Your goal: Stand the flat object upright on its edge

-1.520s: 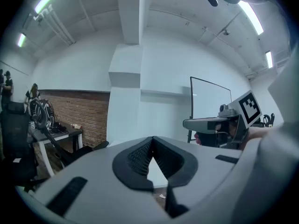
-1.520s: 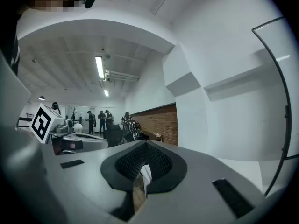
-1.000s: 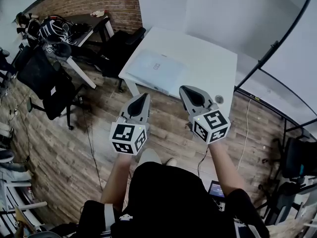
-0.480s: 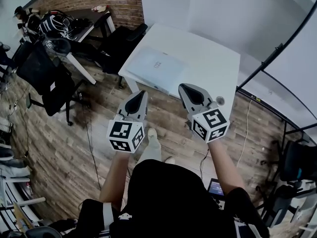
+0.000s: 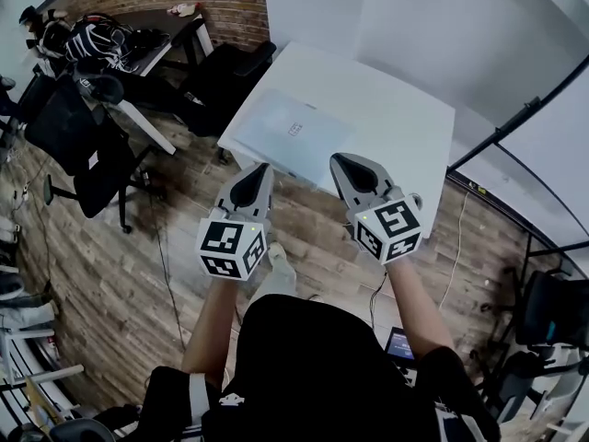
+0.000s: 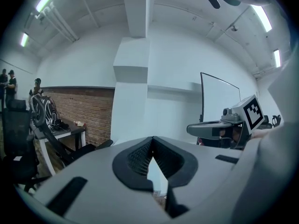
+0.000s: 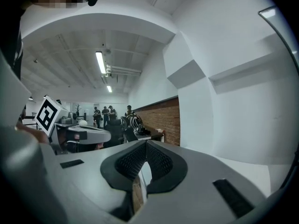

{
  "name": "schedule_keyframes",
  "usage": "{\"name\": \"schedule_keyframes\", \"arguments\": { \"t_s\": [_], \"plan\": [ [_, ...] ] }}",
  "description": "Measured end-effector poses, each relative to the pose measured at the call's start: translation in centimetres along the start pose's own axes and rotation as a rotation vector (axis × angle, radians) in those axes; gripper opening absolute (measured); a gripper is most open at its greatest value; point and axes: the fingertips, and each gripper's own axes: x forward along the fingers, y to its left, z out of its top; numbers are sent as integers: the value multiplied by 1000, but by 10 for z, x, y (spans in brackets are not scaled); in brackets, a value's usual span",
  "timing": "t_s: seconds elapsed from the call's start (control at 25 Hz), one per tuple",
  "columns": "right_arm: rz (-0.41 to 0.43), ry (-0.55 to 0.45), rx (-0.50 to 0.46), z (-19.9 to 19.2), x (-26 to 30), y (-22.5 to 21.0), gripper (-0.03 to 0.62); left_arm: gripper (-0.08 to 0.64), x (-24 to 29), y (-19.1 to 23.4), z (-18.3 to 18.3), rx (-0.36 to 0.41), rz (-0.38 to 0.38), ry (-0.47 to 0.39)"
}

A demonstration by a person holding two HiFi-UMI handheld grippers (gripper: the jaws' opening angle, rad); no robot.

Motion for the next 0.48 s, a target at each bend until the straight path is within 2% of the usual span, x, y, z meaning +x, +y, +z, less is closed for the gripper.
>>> {"name": "schedule_keyframes", "arguments": {
  "t_s": [0.28, 0.48],
  "plan": [
    [15, 24, -25, 2, 64, -21, 41, 11, 46, 44, -2, -29, 2, 29],
    [7, 28, 0, 12, 110, -37, 41, 11, 74, 72, 7, 37, -12, 48]
  ]
}}
